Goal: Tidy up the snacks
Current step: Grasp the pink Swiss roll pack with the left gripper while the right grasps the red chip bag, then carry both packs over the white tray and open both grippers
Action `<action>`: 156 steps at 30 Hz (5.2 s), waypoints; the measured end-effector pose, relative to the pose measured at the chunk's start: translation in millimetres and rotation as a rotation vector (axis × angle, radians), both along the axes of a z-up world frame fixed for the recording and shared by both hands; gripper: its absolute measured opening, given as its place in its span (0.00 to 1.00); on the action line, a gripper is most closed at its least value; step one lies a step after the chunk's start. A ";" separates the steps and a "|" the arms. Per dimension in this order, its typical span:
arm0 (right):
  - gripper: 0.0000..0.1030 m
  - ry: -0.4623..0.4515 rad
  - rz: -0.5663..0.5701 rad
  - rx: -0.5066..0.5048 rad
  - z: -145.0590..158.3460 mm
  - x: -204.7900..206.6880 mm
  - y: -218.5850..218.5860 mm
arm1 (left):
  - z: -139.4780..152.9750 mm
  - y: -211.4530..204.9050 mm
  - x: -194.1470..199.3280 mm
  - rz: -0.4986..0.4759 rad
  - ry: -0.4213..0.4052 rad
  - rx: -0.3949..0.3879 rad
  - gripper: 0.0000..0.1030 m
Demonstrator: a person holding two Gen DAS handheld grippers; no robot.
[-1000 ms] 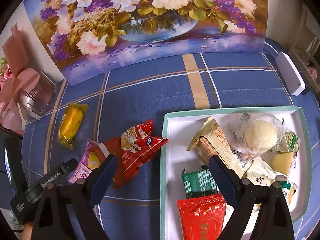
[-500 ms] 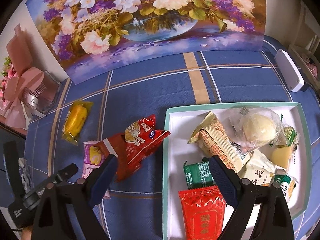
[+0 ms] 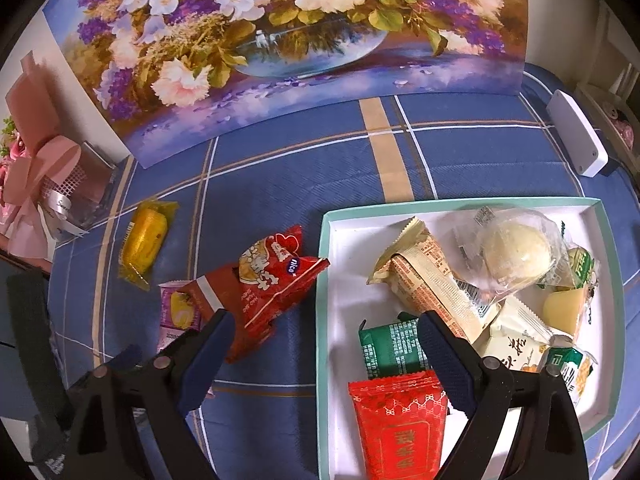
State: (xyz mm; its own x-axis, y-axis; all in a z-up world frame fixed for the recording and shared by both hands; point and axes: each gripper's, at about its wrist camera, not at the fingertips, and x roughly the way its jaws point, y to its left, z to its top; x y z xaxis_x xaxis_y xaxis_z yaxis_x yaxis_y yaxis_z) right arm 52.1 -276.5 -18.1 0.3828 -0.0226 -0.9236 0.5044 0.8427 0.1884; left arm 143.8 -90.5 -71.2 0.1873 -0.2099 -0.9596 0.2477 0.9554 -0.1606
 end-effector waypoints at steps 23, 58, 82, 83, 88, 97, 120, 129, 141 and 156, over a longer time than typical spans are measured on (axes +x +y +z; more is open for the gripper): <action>0.80 0.007 0.187 -0.058 11.5 51.7 24.7 | -15.4 26.1 12.7 0.075 0.032 -0.045 0.70; 0.46 0.162 0.341 -0.131 -46.7 70.1 47.8 | -29.8 19.6 7.9 0.070 0.041 -0.018 0.70; 0.41 -0.090 0.169 -0.083 42.9 14.5 64.9 | 29.0 33.0 -13.2 0.083 -0.061 -0.089 0.40; 0.41 -0.098 0.160 -0.084 46.9 11.2 64.1 | 34.9 33.2 -14.7 0.081 -0.073 -0.094 0.40; 0.41 -0.127 0.119 -0.082 60.2 -4.8 61.7 | 58.3 32.1 -26.4 0.073 -0.120 -0.129 0.40; 0.41 -0.118 0.063 -0.080 59.4 -26.8 43.8 | 79.2 14.6 -44.0 0.032 -0.164 -0.151 0.40; 0.41 -0.060 -0.362 -0.147 51.4 -131.1 -110.7 | 86.4 -115.0 -126.1 -0.298 -0.148 -0.177 0.40; 0.41 -0.023 -0.432 -0.170 32.2 -151.1 -147.2 | 74.7 -151.3 -146.8 -0.357 -0.133 -0.148 0.40; 0.41 0.046 -0.432 -0.080 -18.2 -145.0 -156.4 | 45.9 -174.6 -158.8 -0.398 -0.104 -0.123 0.40; 0.41 0.083 -0.384 -0.060 -32.4 -133.4 -146.0 | 31.4 -179.9 -161.5 -0.405 -0.087 -0.117 0.40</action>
State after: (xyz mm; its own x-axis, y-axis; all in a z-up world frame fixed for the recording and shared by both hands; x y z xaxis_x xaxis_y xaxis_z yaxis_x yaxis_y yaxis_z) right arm -81.3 -422.5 -50.5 0.2597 -0.2042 -0.9438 0.7964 0.5980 0.0897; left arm -17.7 -270.4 -39.8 0.1467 -0.3900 -0.9090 0.6167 0.7546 -0.2242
